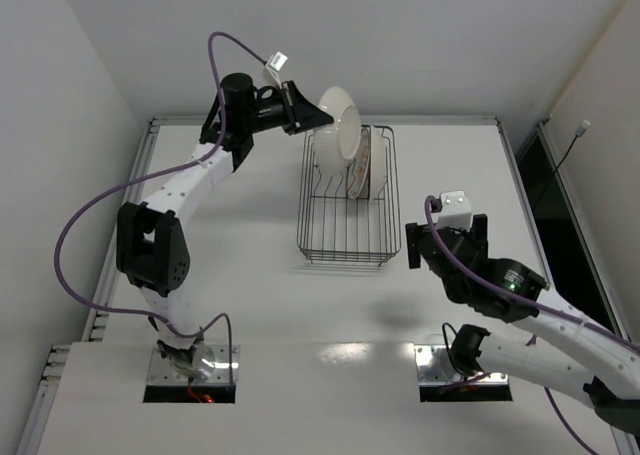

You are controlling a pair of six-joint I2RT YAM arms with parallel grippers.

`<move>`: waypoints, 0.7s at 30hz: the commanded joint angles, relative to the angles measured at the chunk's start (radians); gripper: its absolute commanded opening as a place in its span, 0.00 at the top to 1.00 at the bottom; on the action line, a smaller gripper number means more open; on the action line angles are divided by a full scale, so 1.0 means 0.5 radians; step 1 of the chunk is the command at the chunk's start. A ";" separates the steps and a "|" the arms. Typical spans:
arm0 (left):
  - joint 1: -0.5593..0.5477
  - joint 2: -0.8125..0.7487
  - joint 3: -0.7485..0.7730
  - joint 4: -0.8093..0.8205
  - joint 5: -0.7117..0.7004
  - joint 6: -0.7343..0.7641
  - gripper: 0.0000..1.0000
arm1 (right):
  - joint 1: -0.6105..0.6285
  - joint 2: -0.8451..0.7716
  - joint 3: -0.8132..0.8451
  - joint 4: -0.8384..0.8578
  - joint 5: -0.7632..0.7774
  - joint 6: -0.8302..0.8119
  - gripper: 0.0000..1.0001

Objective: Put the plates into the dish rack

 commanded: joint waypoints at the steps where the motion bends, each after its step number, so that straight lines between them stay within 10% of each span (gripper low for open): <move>1: -0.058 0.025 0.087 0.468 0.125 -0.078 1.00 | 0.015 0.010 -0.005 0.040 0.046 0.036 0.00; 21: -0.076 0.164 0.044 0.465 -0.197 -0.013 1.00 | 0.015 0.087 -0.005 0.040 0.046 0.036 0.00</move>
